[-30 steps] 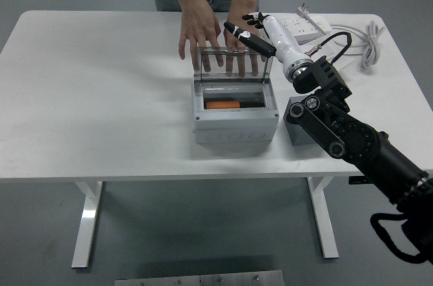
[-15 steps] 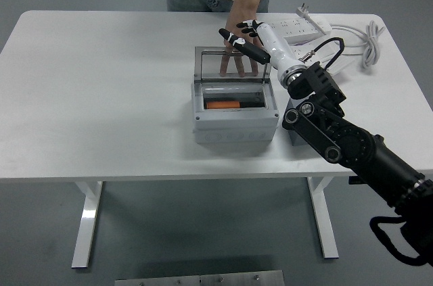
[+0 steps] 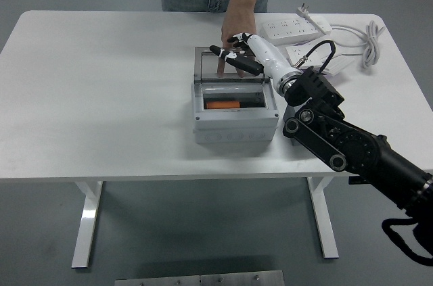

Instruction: Fetch the battery,place it into the box,close the lid of the box

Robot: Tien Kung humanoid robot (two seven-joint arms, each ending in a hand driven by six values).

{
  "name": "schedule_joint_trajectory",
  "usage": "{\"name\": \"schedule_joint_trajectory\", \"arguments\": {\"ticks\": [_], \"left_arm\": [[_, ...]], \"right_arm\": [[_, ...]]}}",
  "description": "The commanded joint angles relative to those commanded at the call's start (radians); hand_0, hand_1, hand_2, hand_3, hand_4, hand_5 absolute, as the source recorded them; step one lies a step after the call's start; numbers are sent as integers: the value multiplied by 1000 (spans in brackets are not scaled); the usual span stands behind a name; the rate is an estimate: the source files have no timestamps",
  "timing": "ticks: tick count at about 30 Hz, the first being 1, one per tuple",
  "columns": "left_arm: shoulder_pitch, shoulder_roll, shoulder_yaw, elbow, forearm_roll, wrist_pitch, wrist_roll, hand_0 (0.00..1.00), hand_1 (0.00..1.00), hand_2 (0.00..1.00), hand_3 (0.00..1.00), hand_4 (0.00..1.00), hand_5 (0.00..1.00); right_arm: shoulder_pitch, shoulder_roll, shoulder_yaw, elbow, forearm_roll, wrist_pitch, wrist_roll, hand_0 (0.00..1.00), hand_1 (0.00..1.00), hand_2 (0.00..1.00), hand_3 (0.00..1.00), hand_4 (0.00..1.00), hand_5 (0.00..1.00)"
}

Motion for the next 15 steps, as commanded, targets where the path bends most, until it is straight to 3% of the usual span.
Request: {"name": "schedule_joint_trajectory", "arguments": {"ticks": [2,15], "left_arm": [[1,0,2,0,-4,2,-1,632,698,573,541,500,2],[6,1,11,1,-19,9,-3,632,698,573,541,500,2]], "right_arm": [[-1,-9,-4,15,-2,3,-9,881,742,742,766,998,998],[-21,-56,-30,84,-3,30,-55,828,704,716,748,998,998]]}}
